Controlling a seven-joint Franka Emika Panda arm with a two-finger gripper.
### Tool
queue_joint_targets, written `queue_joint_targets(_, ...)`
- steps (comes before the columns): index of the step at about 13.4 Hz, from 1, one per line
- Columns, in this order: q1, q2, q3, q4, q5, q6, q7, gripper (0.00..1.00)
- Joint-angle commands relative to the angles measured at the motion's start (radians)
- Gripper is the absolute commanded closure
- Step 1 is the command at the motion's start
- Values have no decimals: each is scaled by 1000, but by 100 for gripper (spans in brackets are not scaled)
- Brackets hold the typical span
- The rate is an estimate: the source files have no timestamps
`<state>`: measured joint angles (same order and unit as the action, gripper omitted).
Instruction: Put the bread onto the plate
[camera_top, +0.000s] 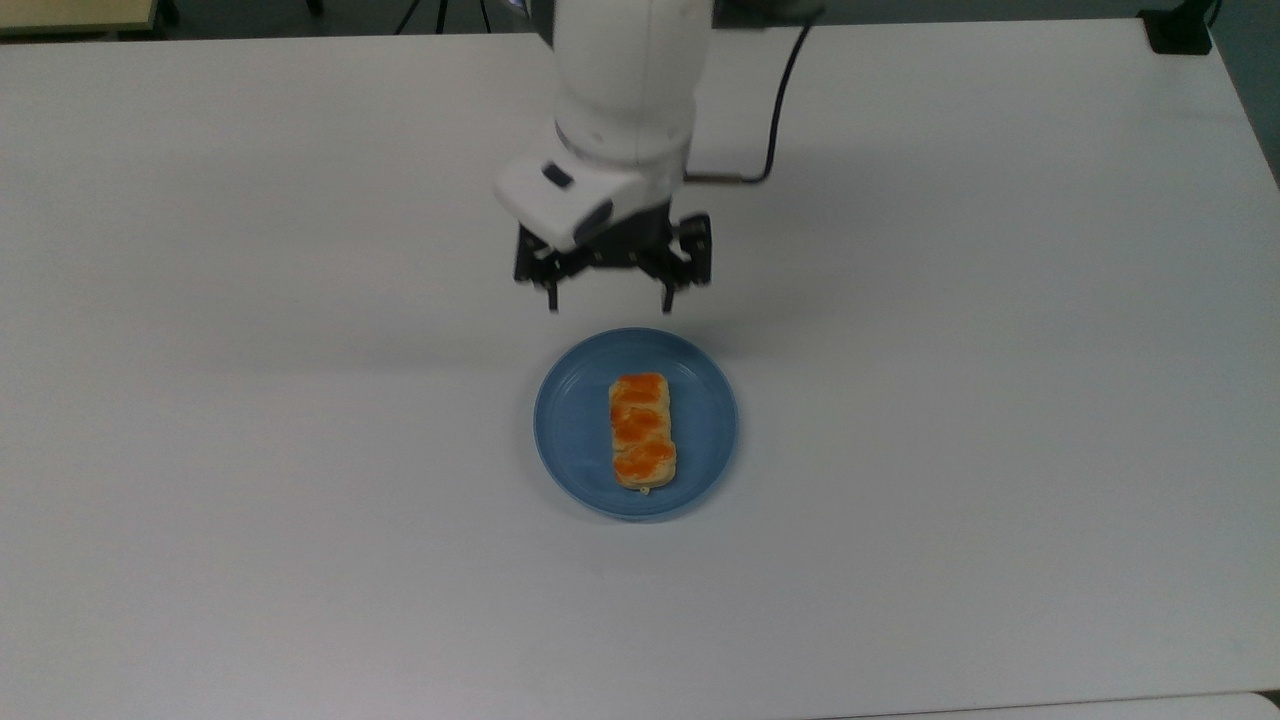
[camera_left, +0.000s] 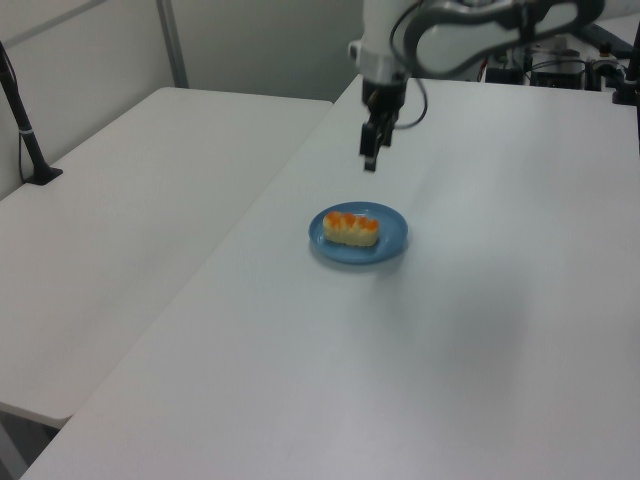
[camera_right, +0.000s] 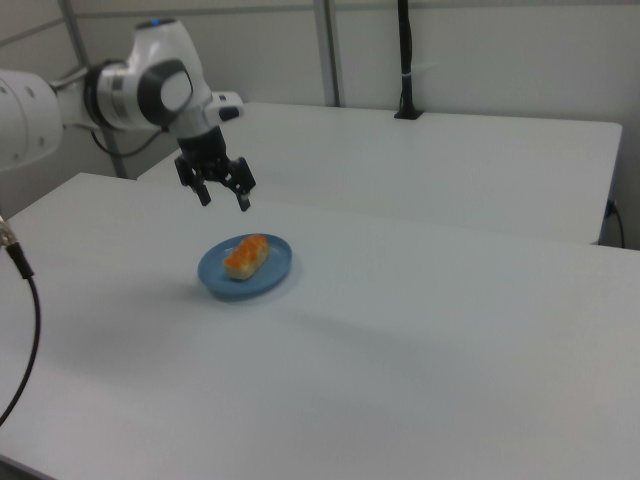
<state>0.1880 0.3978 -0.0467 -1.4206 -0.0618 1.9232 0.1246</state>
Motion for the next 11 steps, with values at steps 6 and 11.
queue_joint_targets(6, -114, -345, 4, -129, -1, -343, -140, 0)
queue_joint_targets(11, -156, -444, 4, -196, 0, -345, -141, 0)
